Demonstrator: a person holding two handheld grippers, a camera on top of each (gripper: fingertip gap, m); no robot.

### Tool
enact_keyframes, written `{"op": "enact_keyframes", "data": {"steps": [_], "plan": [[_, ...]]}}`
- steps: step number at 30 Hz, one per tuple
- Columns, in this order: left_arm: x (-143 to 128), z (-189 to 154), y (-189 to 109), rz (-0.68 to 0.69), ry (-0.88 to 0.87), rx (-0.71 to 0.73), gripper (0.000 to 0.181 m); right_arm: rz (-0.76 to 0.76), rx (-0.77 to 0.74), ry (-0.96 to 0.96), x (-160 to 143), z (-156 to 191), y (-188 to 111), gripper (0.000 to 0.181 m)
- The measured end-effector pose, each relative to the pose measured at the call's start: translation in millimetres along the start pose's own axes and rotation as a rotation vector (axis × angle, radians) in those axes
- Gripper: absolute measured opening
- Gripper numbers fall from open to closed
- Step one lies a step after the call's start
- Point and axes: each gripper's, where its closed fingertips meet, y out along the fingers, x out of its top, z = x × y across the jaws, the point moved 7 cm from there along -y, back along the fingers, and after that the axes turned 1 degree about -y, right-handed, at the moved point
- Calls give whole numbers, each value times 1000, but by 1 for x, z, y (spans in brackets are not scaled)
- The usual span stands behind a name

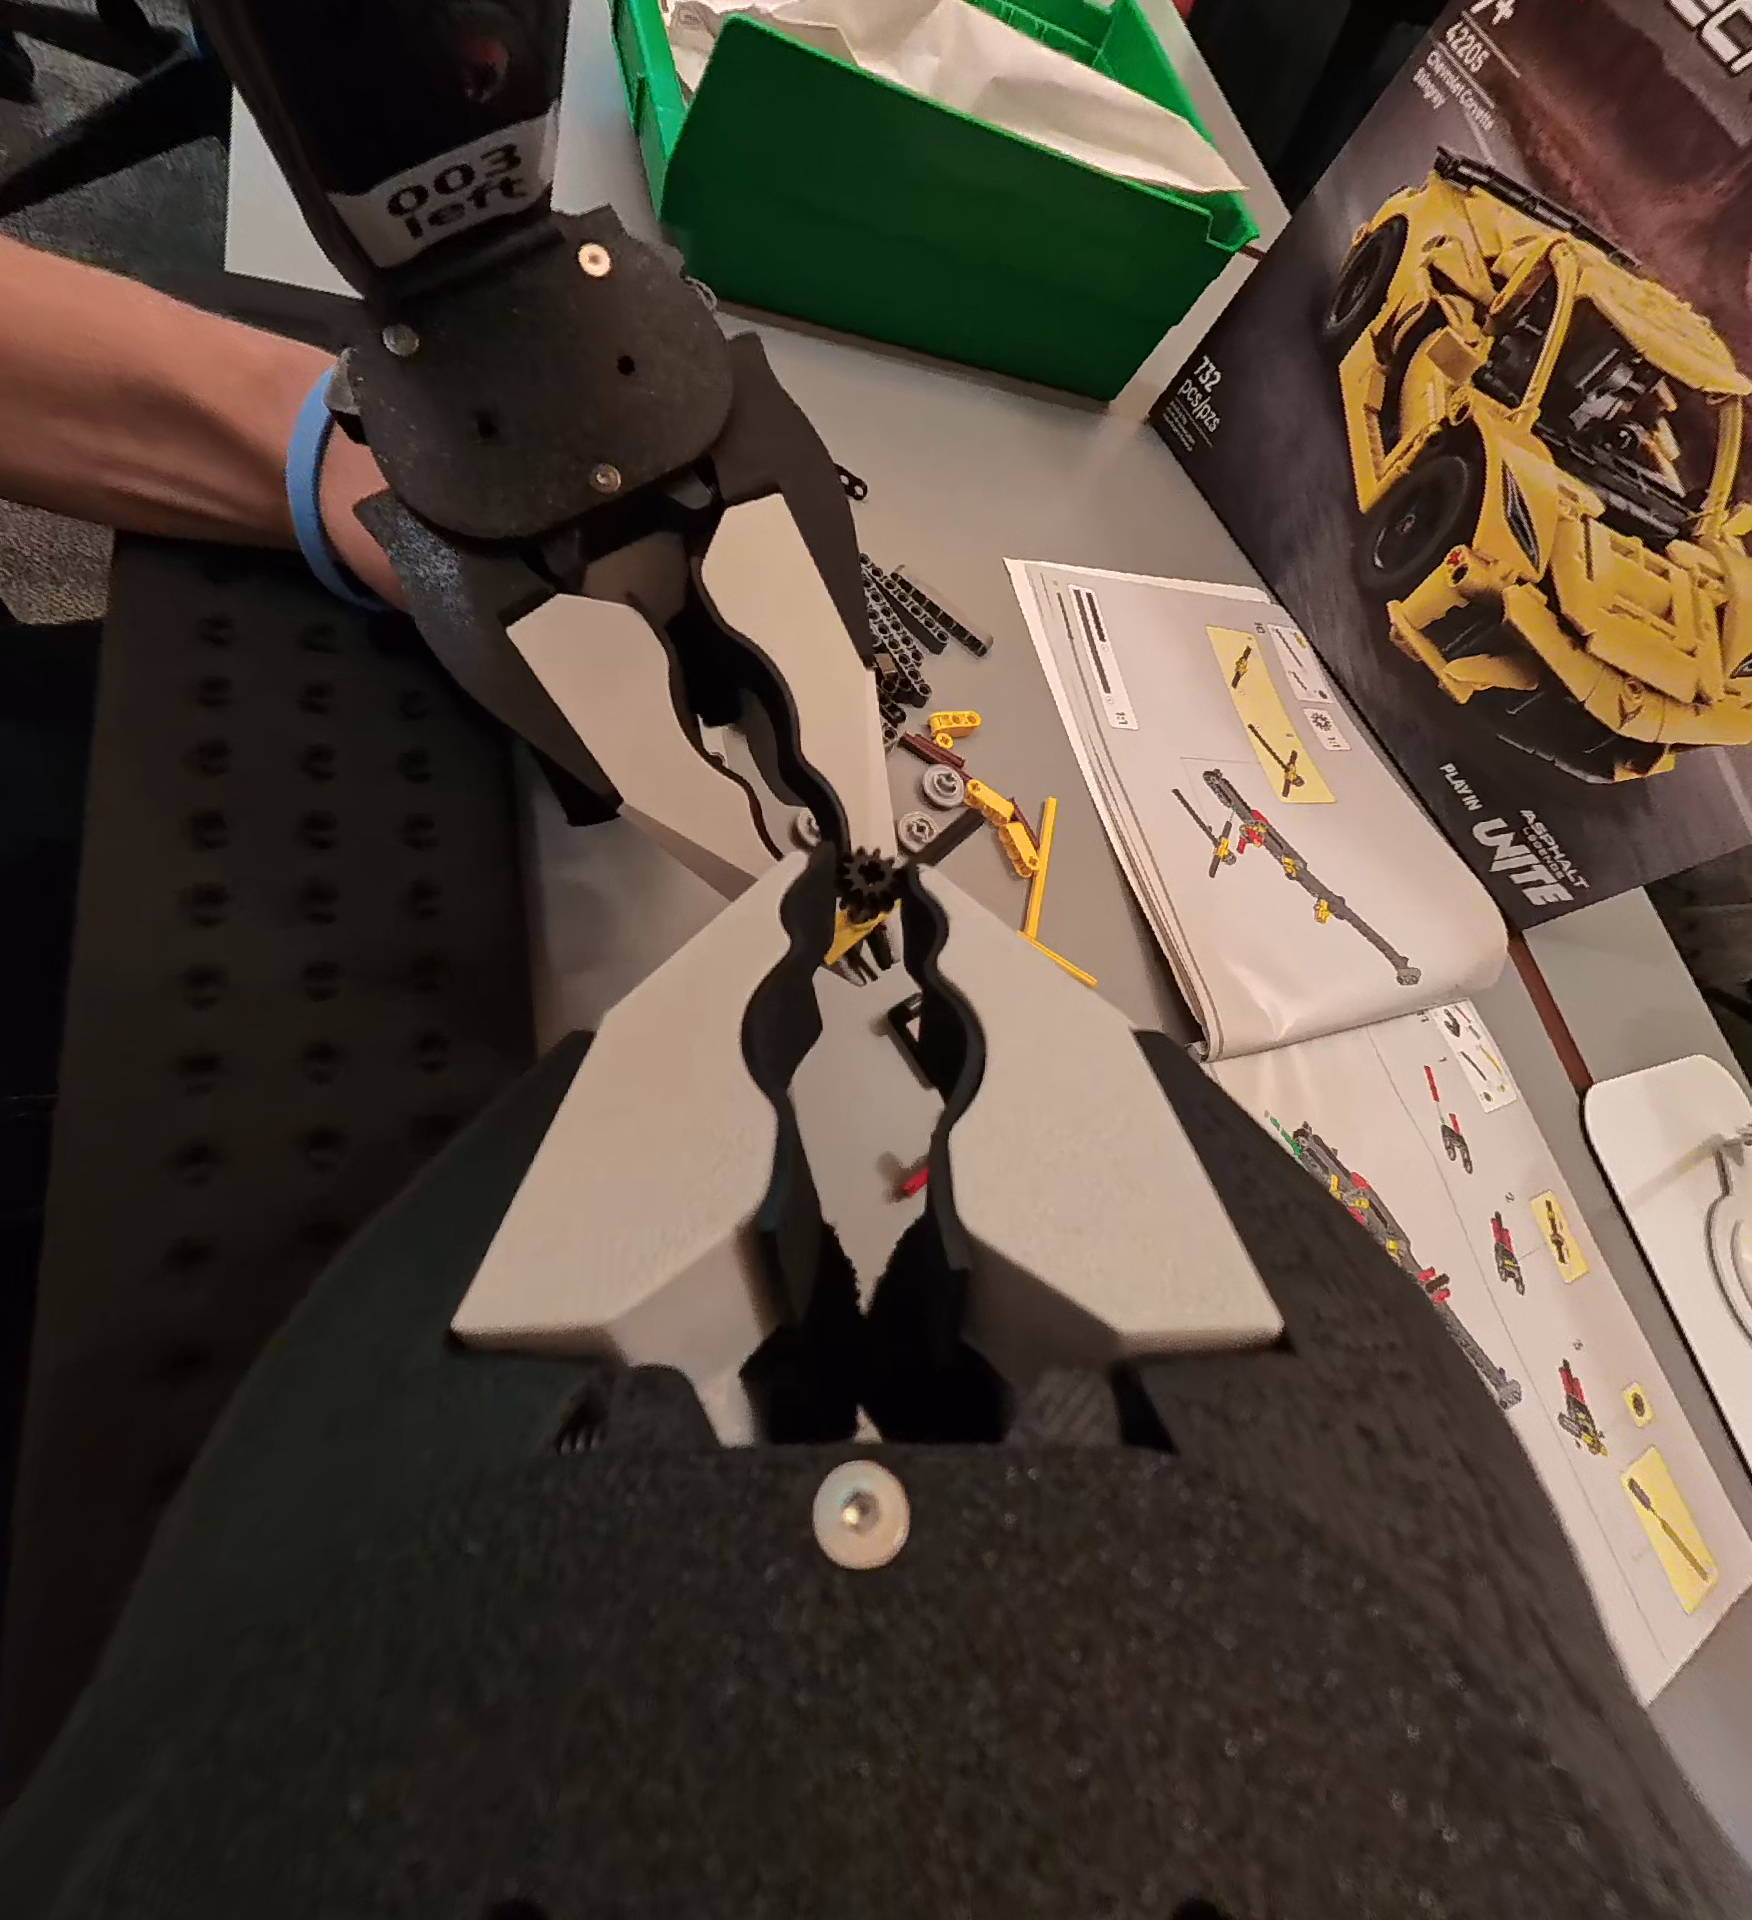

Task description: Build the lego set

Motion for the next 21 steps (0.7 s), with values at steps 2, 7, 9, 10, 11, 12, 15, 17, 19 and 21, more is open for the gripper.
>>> {"op": "enact_keyframes", "data": {"steps": [2,7,9,10,11,12,15,17,19,21], "plan": [[0,0,1,6,11,-2,2,-3,3,-4,-1,0,-1,12],[-1,1,2,16,-7,-24,2,-5,-8,-54,-5,1,1,12],[-3,1,4,35,-18,-35,2,-15,-28,-79,-7,2,2,12],[-2,2,4,31,-29,-37,2,-43,-41,-85,-7,1,3,12],[-2,3,3,28,-40,-38,2,-56,-53,-94,-8,1,3,12],[-3,4,3,27,-55,-44,2,-68,-67,-103,-9,1,3,12],[-2,4,2,15,-78,-55,2,-114,-81,-90,-10,2,5,12],[-2,4,2,19,-87,-66,2,-138,-83,-75,-11,3,6,12],[-3,3,3,25,-94,-76,2,-144,-83,-63,-13,3,7,12],[-2,4,2,11,-108,-81,2,-175,-84,-44,-12,3,6,12]]}}
